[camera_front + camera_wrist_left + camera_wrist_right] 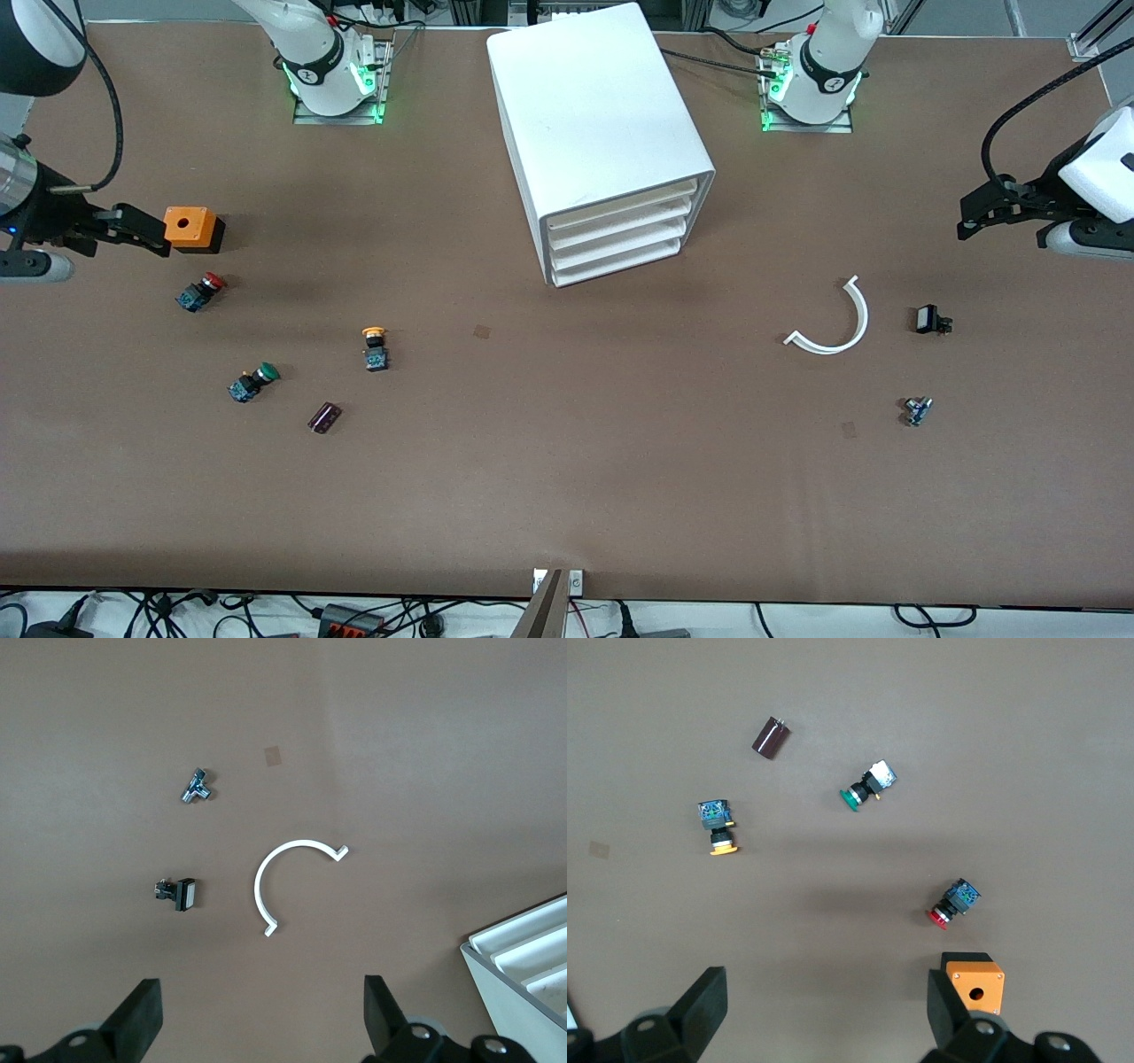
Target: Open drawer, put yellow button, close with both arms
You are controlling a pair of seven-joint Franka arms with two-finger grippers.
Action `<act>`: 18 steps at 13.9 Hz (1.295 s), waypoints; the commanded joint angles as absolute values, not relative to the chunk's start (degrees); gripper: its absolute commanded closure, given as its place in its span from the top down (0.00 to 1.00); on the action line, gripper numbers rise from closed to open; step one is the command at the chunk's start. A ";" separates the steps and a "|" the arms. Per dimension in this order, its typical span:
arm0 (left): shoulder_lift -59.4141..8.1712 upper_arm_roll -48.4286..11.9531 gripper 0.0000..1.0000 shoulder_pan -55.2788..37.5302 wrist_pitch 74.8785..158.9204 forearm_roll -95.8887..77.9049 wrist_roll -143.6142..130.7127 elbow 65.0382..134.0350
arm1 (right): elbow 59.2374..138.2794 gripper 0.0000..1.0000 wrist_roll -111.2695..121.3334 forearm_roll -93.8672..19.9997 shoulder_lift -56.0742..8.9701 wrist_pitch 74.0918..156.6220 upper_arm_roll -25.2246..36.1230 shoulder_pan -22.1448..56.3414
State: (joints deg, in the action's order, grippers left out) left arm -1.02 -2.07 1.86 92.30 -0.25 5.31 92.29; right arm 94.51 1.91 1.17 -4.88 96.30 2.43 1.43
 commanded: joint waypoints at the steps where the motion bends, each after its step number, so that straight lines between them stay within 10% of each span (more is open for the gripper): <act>1: -1.49 -2.29 1.00 1.67 91.58 0.79 4.83 91.41 | 94.75 1.00 1.93 1.05 -6.32 96.85 2.20 2.63; 18: -13.96 -17.67 1.00 -1.40 90.26 -17.38 -2.81 90.97 | 94.66 1.00 1.93 1.23 -24.07 107.22 2.28 11.42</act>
State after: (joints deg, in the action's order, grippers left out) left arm -11.46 -17.36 -1.49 90.81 -13.04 -3.37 92.43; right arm 94.73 1.91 1.16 -22.87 105.70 2.20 10.61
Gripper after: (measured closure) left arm 0.000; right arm 0.000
